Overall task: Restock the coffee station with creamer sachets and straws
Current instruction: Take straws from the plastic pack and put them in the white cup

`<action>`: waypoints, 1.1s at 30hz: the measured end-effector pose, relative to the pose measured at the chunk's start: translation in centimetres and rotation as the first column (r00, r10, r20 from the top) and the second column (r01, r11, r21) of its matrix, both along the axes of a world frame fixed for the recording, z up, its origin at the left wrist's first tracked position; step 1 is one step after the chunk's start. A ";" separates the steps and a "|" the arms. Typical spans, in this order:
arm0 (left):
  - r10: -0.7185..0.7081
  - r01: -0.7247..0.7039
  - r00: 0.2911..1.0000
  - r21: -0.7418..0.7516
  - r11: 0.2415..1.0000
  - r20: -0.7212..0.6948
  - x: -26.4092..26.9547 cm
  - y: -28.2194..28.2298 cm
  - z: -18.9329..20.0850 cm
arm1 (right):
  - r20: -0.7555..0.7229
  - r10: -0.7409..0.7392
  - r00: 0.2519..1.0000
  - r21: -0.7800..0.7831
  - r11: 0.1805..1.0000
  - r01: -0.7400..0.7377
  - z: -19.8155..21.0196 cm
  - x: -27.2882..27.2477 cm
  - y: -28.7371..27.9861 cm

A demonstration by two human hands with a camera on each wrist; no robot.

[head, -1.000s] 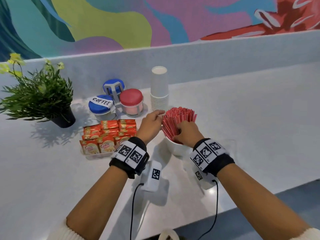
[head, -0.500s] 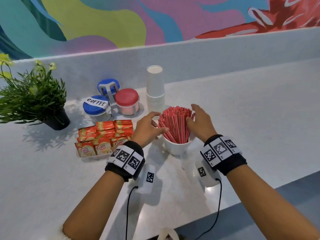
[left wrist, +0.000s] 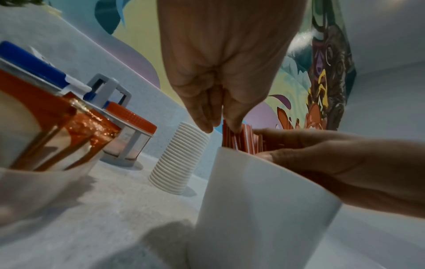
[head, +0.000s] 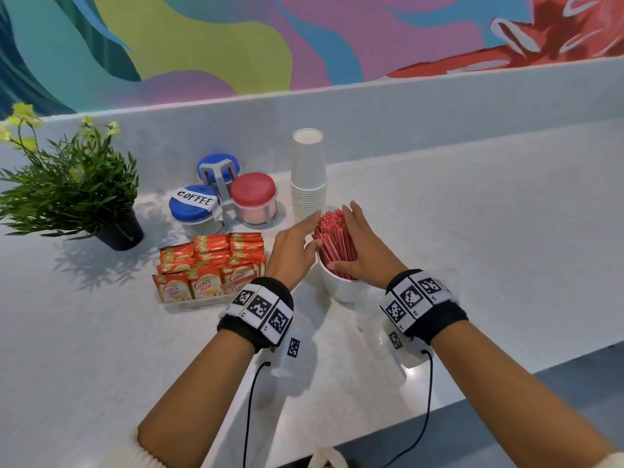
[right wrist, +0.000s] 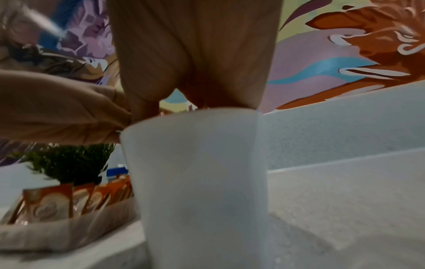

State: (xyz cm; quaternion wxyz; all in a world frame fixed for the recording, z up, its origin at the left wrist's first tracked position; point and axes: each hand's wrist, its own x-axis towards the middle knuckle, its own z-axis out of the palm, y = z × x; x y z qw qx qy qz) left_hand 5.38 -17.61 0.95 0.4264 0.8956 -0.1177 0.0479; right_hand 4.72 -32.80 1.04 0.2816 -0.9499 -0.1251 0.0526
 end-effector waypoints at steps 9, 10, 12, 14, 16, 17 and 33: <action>-0.095 0.091 0.995 0.173 0.981 0.014 -0.9 0.4 0.0 | 0.108 -0.031 0.994 0.000 1.000 0.031 -1.3 0.6 0.3; -0.113 0.111 0.994 0.183 0.977 -0.003 -1.0 0.3 0.1 | 0.115 -0.028 0.993 0.022 0.999 0.026 -1.3 0.6 0.3; -0.145 0.154 0.988 0.212 0.965 -0.055 -1.2 0.3 0.3 | 0.128 -0.015 0.992 -0.003 1.000 0.016 -1.4 0.6 0.2; -0.170 0.185 0.982 0.224 0.957 -0.086 -1.3 0.4 0.3 | 0.137 -0.010 0.991 -0.059 0.998 0.018 -1.6 0.7 0.2; -0.161 0.187 0.980 0.253 0.949 -0.120 -1.4 0.3 0.5 | 0.136 -0.011 0.991 -0.079 0.997 0.022 -1.7 0.7 0.2; -0.145 0.179 0.979 0.269 0.946 -0.140 -1.5 0.2 0.6 | 0.134 -0.010 0.991 -0.084 0.996 0.021 -1.8 0.7 0.2; 0.087 -0.057 0.989 0.236 0.970 -0.118 -2.6 7.7 3.1 | 0.295 -0.190 0.936 0.118 0.980 0.161 3.6 0.3 5.0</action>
